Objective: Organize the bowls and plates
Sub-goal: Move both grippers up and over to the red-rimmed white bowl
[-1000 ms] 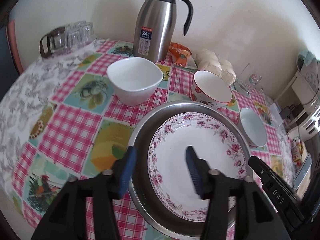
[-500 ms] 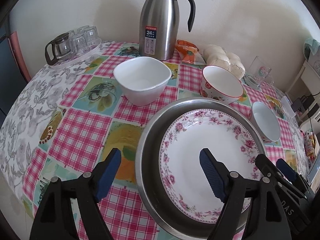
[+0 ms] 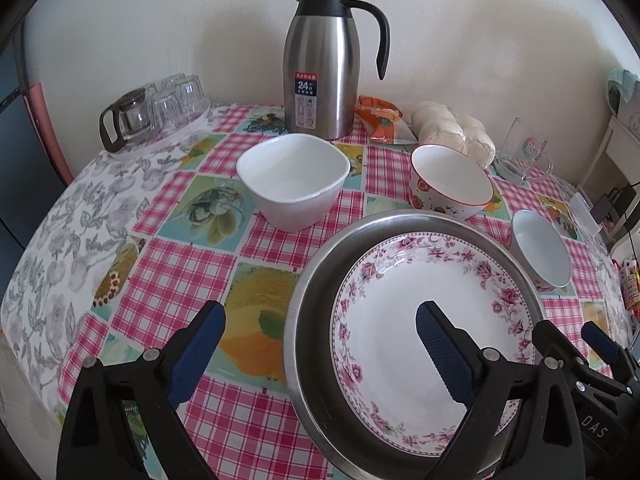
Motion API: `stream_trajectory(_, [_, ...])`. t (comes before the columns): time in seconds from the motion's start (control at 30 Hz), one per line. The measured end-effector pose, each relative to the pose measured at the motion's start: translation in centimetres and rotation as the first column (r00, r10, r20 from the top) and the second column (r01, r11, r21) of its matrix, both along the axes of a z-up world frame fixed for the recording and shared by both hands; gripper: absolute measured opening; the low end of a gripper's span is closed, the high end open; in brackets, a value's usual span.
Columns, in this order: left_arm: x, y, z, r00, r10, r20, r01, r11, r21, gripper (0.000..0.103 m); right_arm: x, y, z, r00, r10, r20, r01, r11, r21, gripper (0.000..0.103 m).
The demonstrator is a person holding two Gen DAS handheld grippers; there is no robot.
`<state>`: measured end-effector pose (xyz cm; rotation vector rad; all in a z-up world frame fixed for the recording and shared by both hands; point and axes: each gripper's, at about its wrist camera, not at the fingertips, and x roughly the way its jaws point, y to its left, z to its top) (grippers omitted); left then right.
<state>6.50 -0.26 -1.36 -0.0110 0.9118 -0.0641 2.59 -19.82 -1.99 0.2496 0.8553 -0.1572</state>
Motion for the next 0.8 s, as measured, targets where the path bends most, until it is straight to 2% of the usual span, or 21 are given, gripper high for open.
stream_trajectory(0.37, [0.8, -1.1, 1.7, 0.992, 0.006, 0.124, -0.004, 1.000, -0.020, 0.099, -0.3, -1.6, 0.6, 0.999, -0.037, 0.032, 0.037, 0.999, -0.028, 0.103])
stream_trajectory(0.57, [2.1, -1.4, 2.7, 0.986, 0.032, 0.166, -0.014, 0.994, -0.111, 0.099, -0.3, -3.4, 1.7, 0.991, -0.098, 0.087, 0.100, 0.995, -0.018, 0.103])
stream_trajectory(0.8, [4.1, -2.5, 3.3, 0.985, 0.034, 0.167, -0.007, 0.987, -0.161, 0.100, 0.5, -5.1, 2.9, 0.983, -0.145, 0.114, 0.151, 0.988, -0.040, 0.103])
